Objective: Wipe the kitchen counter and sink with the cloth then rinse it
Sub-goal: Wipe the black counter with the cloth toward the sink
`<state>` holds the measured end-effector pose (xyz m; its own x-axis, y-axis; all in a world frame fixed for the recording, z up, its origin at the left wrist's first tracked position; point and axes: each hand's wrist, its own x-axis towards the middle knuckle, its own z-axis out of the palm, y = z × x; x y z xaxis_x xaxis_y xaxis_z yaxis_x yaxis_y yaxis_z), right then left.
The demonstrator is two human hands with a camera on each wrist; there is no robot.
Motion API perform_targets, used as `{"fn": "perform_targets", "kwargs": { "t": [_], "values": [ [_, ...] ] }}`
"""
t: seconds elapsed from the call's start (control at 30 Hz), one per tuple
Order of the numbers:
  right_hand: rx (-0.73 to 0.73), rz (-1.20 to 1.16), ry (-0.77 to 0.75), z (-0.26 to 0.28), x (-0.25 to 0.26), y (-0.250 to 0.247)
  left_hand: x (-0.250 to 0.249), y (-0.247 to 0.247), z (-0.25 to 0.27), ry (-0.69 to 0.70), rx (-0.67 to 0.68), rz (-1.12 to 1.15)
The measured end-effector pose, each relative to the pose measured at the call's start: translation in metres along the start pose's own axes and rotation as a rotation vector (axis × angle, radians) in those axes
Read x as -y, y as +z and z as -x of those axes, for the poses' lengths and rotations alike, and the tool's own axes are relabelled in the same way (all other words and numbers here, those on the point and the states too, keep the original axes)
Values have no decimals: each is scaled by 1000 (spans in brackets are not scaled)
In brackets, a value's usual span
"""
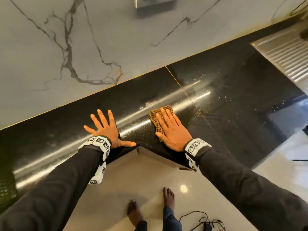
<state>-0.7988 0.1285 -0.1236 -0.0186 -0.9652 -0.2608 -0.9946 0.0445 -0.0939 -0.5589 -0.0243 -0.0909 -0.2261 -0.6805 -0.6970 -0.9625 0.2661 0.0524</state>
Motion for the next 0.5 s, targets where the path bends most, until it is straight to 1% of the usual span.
{"fn": "perform_targets", "kwargs": {
  "t": [0.03,0.07,0.1,0.2,0.23,0.27,0.3,0.33,0.4,0.43,0.47,0.5],
  "values": [
    [3,8,-36,5,-7,1,-1,-1,1,-5,11,0],
    [-7,13,-32,4,-20,-4,-1,-2,2,-11,22,7],
    [-13,22,33,-1,-38,-11,-2,-3,1,-17,25,12],
    [-38,-40,401,-16,-92,-31,1,2,-2,6,4,-2],
    [-31,-48,468,-17,-94,-31,3,4,-2,13,-6,6],
    [-25,-42,489,-15,-85,-28,4,4,-1,22,-12,13],
    [-39,-14,461,-9,-66,-20,5,5,-1,28,-14,14],
    [-59,-7,403,2,-42,-10,6,4,-1,32,-8,12],
    [-64,-24,214,38,-1,10,6,2,0,32,6,6],
    [-52,-17,126,51,5,16,6,1,0,26,12,3],
    [-37,-7,91,55,-2,14,4,-1,0,21,24,0],
    [-45,7,103,53,-16,11,4,-1,0,17,29,-1]
  ]
}}
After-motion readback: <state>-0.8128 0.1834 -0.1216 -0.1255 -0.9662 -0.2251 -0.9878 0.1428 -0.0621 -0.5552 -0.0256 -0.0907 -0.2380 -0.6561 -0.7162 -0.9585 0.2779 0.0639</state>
